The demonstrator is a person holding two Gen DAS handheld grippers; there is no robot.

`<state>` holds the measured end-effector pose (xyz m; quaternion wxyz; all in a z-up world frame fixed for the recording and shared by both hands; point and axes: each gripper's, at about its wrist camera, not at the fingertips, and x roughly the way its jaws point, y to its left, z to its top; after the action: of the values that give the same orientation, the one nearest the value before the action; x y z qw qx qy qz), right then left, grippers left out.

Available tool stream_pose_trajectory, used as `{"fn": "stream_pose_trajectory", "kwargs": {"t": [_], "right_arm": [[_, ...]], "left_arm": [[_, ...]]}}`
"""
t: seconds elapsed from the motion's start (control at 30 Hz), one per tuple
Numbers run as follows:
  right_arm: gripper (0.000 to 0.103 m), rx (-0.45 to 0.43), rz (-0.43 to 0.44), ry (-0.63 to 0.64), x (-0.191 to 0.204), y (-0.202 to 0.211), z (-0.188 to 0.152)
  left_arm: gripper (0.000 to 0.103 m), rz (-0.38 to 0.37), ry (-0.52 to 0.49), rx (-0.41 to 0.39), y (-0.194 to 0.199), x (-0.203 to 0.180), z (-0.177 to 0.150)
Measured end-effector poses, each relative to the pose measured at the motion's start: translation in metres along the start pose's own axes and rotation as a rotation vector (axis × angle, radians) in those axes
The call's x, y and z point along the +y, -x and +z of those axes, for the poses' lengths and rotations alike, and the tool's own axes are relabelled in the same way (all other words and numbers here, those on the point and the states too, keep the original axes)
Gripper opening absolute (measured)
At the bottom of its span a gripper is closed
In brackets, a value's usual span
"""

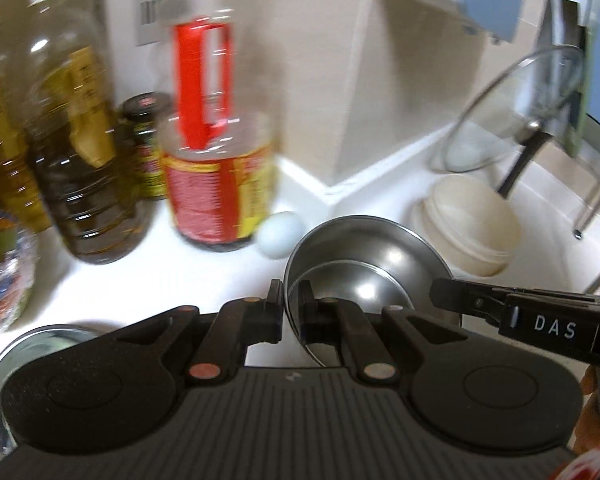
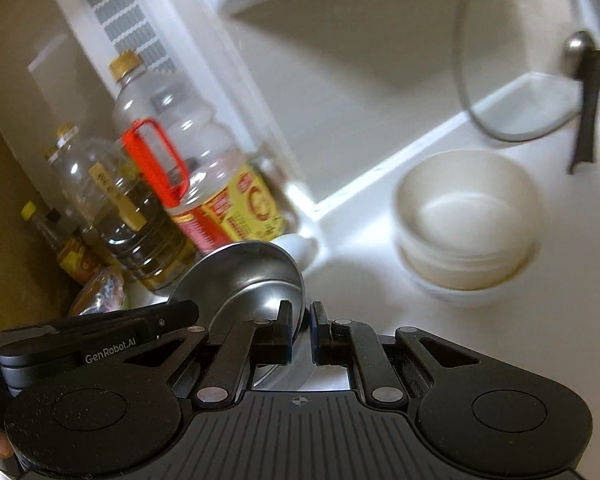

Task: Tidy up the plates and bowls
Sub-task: 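Carry the steel pot with the right gripper onto the stacked bowls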

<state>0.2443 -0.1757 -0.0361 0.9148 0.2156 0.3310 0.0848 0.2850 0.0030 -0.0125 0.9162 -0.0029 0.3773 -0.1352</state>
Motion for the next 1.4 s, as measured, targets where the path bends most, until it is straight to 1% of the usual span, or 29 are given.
{"fn": "stream_pose_trajectory", "kwargs": {"t": [0.3, 0.47, 0.57, 0.73, 0.83, 0.97, 1.23, 1.4], "right_arm": [[0.009, -0.071, -0.067, -0.072, -0.039, 0.057, 0.013], [0.009, -0.113, -0.091, -0.098, -0.057, 0.076, 0.029], [0.009, -0.134, -0.105, -0.112, -0.067, 0.08, 0.04], [0.009, -0.151, -0.119, -0.146, -0.085, 0.079, 0.061], [0.009, -0.164, -0.118, -0.158, -0.093, 0.076, 0.073], [0.009, -0.167, -0.118, -0.156, -0.101, 0.07, 0.082], [0.009, -0.144, -0.118, -0.168, -0.112, 0.049, 0.082], [0.009, -0.127, -0.133, -0.171, -0.116, 0.04, 0.079]], "left_arm": [[0.006, -0.099, -0.09, -0.03, 0.007, -0.06, 0.019], [0.006, -0.129, -0.132, -0.065, 0.006, -0.088, 0.036], [0.006, -0.141, -0.151, -0.086, 0.0, -0.1, 0.045], [0.006, -0.161, -0.172, -0.109, -0.014, -0.115, 0.06], [0.006, -0.164, -0.177, -0.124, -0.021, -0.119, 0.067], [0.006, -0.157, -0.179, -0.122, -0.031, -0.123, 0.074], [0.006, -0.145, -0.175, -0.091, -0.055, -0.123, 0.076], [0.006, -0.143, -0.185, -0.077, -0.063, -0.124, 0.075]]}}
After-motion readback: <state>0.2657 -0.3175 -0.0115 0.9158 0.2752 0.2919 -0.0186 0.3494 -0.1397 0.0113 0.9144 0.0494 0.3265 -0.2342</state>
